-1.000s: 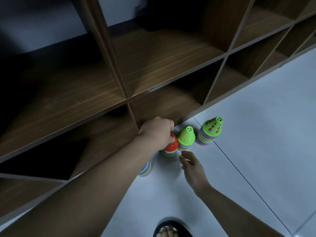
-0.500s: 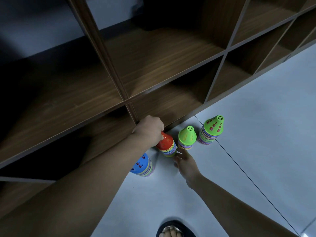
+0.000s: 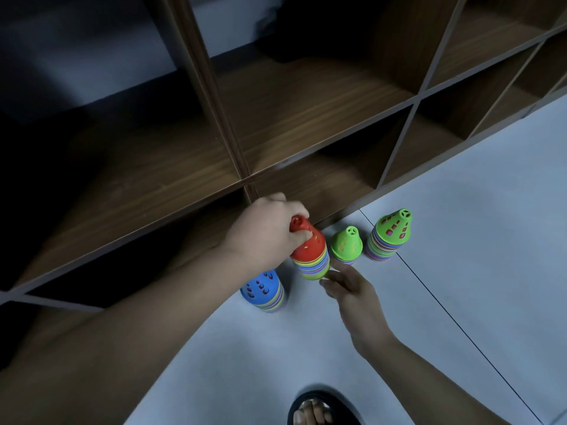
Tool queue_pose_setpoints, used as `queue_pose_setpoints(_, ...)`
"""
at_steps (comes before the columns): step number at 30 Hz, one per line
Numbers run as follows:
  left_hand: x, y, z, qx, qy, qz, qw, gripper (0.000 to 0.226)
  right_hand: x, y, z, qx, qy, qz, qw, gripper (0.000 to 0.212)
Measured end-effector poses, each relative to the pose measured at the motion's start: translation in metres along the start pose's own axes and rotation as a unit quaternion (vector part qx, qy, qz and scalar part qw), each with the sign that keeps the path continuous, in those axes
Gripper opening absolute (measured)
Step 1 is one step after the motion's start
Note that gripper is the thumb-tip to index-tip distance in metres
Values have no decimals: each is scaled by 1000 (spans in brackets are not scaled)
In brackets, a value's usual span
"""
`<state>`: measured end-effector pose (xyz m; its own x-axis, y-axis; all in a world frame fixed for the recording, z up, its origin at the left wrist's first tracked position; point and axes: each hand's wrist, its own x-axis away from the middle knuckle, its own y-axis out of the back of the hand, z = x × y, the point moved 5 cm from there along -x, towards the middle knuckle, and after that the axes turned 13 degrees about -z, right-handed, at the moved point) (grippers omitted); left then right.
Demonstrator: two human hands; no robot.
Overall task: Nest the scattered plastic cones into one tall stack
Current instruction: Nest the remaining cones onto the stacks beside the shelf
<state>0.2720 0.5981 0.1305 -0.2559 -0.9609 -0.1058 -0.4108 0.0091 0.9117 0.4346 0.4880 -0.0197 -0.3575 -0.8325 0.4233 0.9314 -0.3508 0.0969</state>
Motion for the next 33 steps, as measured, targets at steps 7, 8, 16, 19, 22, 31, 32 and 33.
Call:
queue_pose_setpoints(7,43,95,-2,104,22,-105,989,26,53,6,58,-63,94,47,992,34)
queue_pose_setpoints(8,50,105,-1,113,25,-115,987,25,58,2,61,-63,102,55,991,33)
queue_pose_setpoints(16,81,140,18,136,39,-155,978,28,76,-29,72,-34,165,100,981,42)
queue_pose_setpoints(19,83,148,20,157,47,-180,970,29,80,-30,81,-33,185,98,977,45)
queue_pose_setpoints(22,83,150,24,159,53,-182,969,30,82,-31,86,2,212,101,972,47)
queue_pose_setpoints(31,84,129,31,125,54,-150,979,27,76,-41,67,167,292,123,934,51)
queue_pose_setpoints(32,84,123,34,111,58,-136,983,27,74,-42,61,191,298,119,928,52)
queue_pose_setpoints(33,86,115,39,92,63,-116,987,27,72,-43,55,217,305,116,920,52)
